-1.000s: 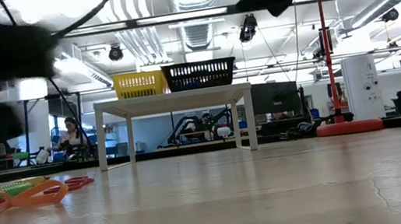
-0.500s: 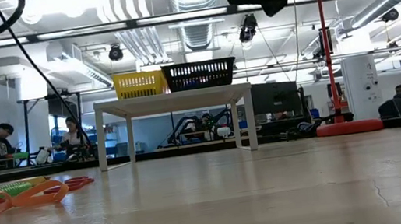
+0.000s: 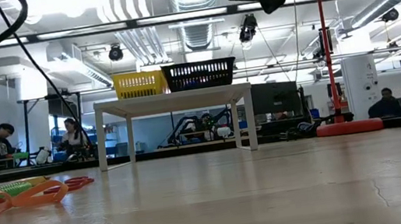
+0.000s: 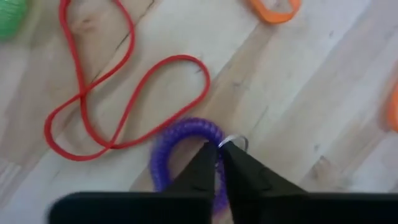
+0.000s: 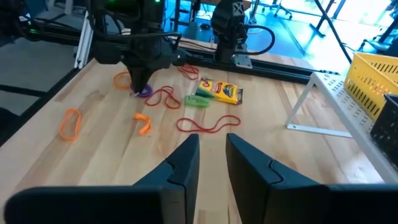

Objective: Pick & Place Office Desk Supplies
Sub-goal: Put the purple spring keychain into the black bin

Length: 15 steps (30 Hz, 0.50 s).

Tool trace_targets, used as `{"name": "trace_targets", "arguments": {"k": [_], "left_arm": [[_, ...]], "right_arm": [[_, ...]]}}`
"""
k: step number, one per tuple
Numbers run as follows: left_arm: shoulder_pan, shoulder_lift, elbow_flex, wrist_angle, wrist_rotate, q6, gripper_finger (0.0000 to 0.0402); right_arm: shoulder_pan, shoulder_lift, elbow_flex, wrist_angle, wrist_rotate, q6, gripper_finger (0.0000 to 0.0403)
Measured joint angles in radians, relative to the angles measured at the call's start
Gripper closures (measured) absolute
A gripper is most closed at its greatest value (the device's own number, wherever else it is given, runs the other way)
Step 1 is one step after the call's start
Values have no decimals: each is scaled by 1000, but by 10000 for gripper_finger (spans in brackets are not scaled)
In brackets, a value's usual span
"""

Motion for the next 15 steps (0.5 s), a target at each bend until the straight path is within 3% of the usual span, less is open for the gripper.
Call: {"name": "trace_targets", "arguments": {"k": [8,15], "left_arm": [[10,0,55,30,30,120,399],[114,0,88,208,-128,497,400]], "right_arm": [[0,0,-2,3,-1,24,329],[0,69,-16,40,-43,45,319]]}}
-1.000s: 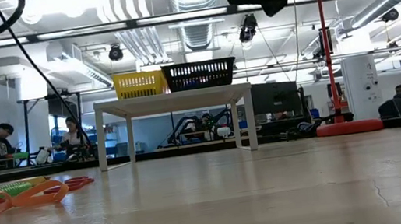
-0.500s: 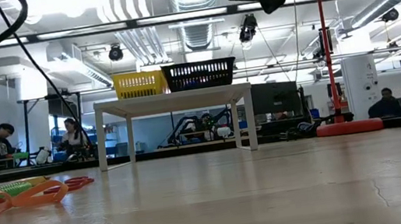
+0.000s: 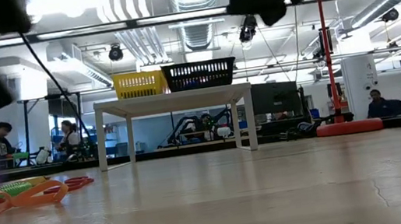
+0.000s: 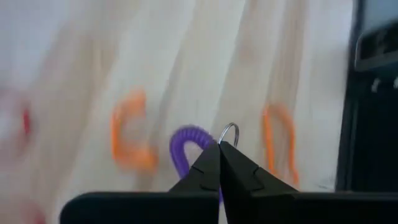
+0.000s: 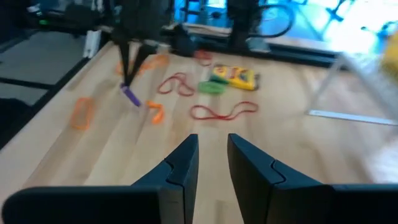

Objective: Pick & Place Office Desk Supplies
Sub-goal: Put the purple spring keychain into the black bin

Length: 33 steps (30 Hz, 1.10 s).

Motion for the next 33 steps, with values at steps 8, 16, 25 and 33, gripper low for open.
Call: {"name": "trace_targets", "arguments": {"k": [8,16,25,33], "left_arm": [[233,0,-2,298,-12,509,401],[346,0,-1,569,122,746,401],[346,0,-1,567,126,757,401],[346,0,-1,483,116,757,390]], "right_arm": [[0,245,3,282,-143,23,294],[0,395,76,328,-201,-68,256],[10,377,88,300,-209,-82,299],[11,326,101,81,-211,-62,389]]}}
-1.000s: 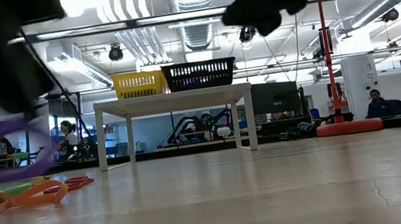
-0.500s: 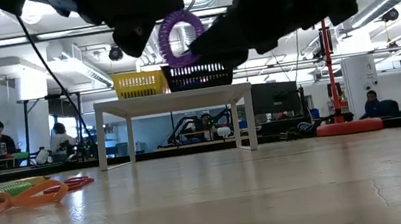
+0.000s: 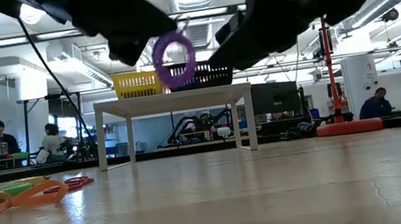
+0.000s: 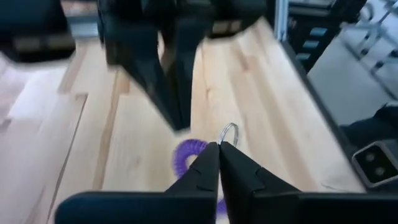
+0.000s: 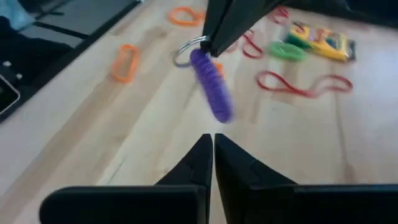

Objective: Pick & Place Office Desk Supplies
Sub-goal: Put the purple spring keychain into the black bin

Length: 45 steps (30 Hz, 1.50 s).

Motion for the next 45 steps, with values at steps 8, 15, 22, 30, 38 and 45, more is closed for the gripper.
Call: {"name": "trace_targets", "arguments": {"k": [8,15,22,30,38,45], "left_arm": [[1,0,-3,-88,-105,-71,327],[0,0,-46,-77,-108,-80,359],[0,0,-106,-49,-110,-183,398],[0,0,-153,37,-135,-216,395],[0,0,-154,42,-157,-216,395],[0,0,-154,62,-157,-235,395]], "right_arm": [[-1,-84,28,-173,69,35,394],[-1,-42,27,-157,67,55,394],[-2,77,26,-97,-48,36,374],[-2,138,26,-89,-96,-221,274],[-23,144,26,-87,-111,-455,244],[-50,217,75,-96,-218,-490,259]]}}
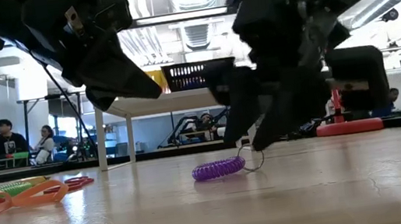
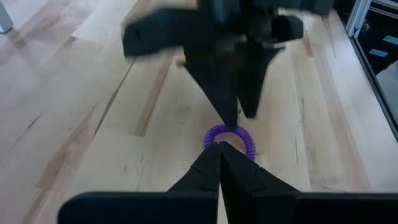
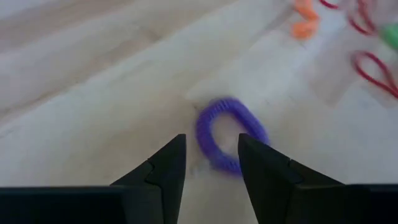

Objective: Pick & Place Office Desk Supplies
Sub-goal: Put the purple spring keychain into the black bin

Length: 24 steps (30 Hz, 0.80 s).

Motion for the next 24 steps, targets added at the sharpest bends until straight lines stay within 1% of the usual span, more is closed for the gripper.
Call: {"name": "trace_targets", "arguments": {"k": [2,4,7,10,14,17,21,24], "left_arm": [[0,0,0,1,0,-8,395],[0,0,0,0,0,-19,395],[0,0,0,1,0,-26,395],[0,0,0,0,0,-26,395],[0,0,-2,3,-1,-26,395],[0,0,-9,1,-3,-26,395],[0,0,-11,0,-3,-26,395],[0,0,-11,0,-3,-25,395]], "right_arm": [[-5,36,47,-43,-37,-20,263],[-15,51,98,-143,-58,-32,266],[-23,64,174,-268,-55,-57,274],[-23,91,222,-360,-55,-80,288],[-24,109,265,-439,-56,-89,317],[-25,116,275,-461,-56,-90,340],[-20,96,273,-503,1,-70,372],[-15,64,268,-555,60,-14,388]]}}
